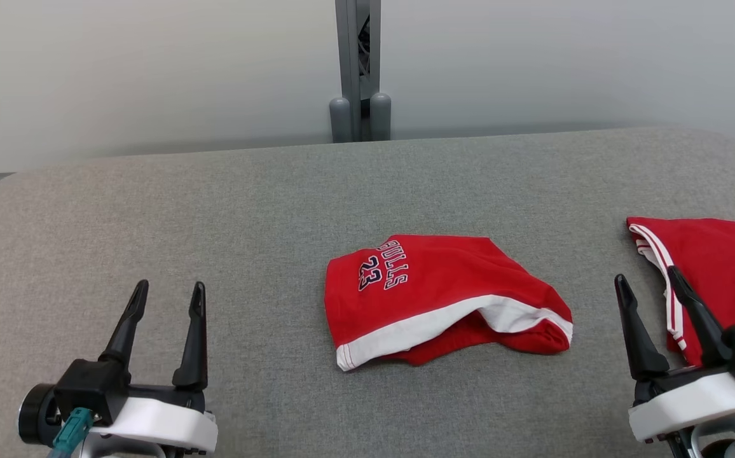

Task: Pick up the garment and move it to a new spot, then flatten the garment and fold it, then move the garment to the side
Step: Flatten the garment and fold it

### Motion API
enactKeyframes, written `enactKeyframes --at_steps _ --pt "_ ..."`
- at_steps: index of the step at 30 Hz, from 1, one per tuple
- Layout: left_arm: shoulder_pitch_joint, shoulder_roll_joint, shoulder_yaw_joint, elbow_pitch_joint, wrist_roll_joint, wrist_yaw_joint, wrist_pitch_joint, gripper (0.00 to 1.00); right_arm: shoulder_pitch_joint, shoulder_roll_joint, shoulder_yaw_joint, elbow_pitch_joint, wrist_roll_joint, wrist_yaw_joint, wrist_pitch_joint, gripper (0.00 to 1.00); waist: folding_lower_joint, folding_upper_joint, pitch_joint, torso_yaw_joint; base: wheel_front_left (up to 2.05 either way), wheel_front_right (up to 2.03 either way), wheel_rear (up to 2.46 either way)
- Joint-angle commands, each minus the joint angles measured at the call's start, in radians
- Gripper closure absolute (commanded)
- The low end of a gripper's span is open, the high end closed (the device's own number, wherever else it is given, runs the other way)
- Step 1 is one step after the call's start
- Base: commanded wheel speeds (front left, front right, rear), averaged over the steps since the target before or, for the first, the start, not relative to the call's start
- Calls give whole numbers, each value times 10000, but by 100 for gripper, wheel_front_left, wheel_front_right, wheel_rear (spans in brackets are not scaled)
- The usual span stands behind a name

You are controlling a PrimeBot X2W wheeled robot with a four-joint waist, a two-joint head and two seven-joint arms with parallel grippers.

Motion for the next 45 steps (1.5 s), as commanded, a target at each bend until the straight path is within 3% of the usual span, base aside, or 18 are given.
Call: enactKeyframes --at_steps 1,10,28,37,45 --pt "197 32 6 23 -75 41 41 0 241 52 -44 -319 -95 -3 125 0 0 0 -89 -9 0 0 0" --pt "401 148 -55 165 -152 48 165 0 1180 517 -358 -1552 -214 -3 714 0 0 0 -331 -100 0 0 0" --pt "-141 159 -591 55 51 -138 525 0 1156 646 -423 -1558 -54 -3 830 0 0 0 -100 -144 0 0 0" --pt "-985 -421 -1890 1082 -324 -1191 1889 0 778 577 -100 -1311 131 -3 779 0 0 0 537 -564 0 0 0" --pt "-1317 -987 -2325 2509 -1112 -2005 2659 0 486 626 48 -896 279 -3 529 0 0 0 1104 -996 0 0 0"
